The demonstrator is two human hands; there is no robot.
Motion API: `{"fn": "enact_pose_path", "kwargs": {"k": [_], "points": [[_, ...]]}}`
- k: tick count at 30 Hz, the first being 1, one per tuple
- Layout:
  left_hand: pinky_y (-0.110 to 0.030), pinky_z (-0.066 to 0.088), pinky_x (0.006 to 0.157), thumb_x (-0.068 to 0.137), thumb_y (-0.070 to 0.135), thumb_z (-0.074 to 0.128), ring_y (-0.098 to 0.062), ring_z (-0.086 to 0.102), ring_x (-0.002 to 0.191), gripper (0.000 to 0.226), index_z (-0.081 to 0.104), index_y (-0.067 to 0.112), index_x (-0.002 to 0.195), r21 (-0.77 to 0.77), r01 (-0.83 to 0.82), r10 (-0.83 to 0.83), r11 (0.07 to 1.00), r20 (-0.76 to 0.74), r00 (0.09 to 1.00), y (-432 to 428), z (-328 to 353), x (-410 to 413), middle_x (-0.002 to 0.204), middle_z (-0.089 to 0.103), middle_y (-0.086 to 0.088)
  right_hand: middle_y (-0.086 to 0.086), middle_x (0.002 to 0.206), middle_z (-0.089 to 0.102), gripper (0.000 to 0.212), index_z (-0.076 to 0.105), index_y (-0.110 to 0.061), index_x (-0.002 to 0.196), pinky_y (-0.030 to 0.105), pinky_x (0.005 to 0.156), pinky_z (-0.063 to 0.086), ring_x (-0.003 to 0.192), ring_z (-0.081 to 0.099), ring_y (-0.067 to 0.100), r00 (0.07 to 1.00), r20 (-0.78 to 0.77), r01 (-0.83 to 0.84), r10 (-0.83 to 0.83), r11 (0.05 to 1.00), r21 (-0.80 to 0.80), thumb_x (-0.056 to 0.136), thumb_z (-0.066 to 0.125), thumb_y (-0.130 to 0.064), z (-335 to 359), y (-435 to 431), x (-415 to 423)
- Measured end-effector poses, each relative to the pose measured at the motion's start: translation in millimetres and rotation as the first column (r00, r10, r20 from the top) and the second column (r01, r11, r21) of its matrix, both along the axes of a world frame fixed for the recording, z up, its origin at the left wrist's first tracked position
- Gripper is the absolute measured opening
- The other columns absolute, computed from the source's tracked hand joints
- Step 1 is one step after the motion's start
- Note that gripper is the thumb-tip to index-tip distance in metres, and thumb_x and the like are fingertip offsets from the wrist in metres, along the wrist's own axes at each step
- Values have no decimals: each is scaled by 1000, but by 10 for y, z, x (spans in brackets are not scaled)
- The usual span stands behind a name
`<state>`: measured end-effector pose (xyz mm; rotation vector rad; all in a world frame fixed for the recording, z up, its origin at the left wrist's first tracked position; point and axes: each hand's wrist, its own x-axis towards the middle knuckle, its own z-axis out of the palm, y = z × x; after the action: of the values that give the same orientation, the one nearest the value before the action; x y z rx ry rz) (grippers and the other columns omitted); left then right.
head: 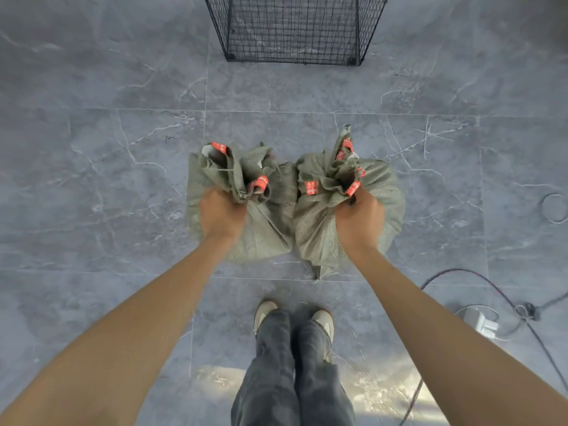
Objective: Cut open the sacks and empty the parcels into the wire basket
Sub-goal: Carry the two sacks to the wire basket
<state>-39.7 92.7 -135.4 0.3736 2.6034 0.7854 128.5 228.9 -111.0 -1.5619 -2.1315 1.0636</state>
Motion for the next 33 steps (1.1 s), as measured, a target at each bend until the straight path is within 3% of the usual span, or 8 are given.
{"fn": "enact_pose_path", "kwargs": {"k": [5,12,15,23,28,31,33], "points": [[-40,49,60,83,27,67,-32,63,72,27,69,2,74,-57,23,-23,998,-7,1000,-11,451,34,72,67,-17,-1,51,43,15,59,-9,78,32,46,20,47,32,18,998,44,44,-42,997,-55,80,48,1,517,93,40],[-39,49,60,85,37,64,-36,62,74,35,69,4,75,8,113,-113,994,-35,993,58,1501,-178,73,68,-18,18,67,60,16,65,-2,90,35,52,31,60,47,32,997,67,48,-44,997,-55,81,52,0,1503,254,-109],[-39,47,58,84,40,64,-36,63,73,37,69,4,76,-3,139,-139,990,-41,989,63,1900,-307,73,68,-19,17,71,63,17,66,-3,94,34,53,35,63,53,33,996,70,59,-55,997,-59,83,53,-3,1878,315,-213],[-40,48,58,85,41,65,-33,62,70,40,70,3,74,69,194,-191,979,-50,980,288,2760,-717,70,68,-15,11,67,57,10,60,-3,79,31,49,30,63,49,29,997,50,54,-54,999,4,84,51,-2,2677,597,-518],[-28,29,43,86,45,63,-21,51,54,43,60,9,63,50,222,-219,974,-60,974,590,2991,-1002,52,53,-2,6,62,52,12,56,-10,76,30,47,26,56,44,25,998,38,43,-44,999,30,87,51,-9,2882,901,-802],[-28,29,45,86,42,64,-20,50,54,39,62,8,66,55,222,-218,974,-64,974,838,2956,-1176,56,55,-4,1,59,48,12,54,-9,76,28,46,26,53,41,18,999,19,42,-42,999,5,88,52,-9,2843,1168,-968],[-29,30,47,86,41,64,-22,52,56,39,60,10,64,23,238,-235,971,-79,969,1036,2869,-1295,57,56,-6,6,63,50,11,55,-9,77,30,47,26,58,43,25,999,15,41,-41,999,-2,88,52,-8,2763,1385,-1078]]}}
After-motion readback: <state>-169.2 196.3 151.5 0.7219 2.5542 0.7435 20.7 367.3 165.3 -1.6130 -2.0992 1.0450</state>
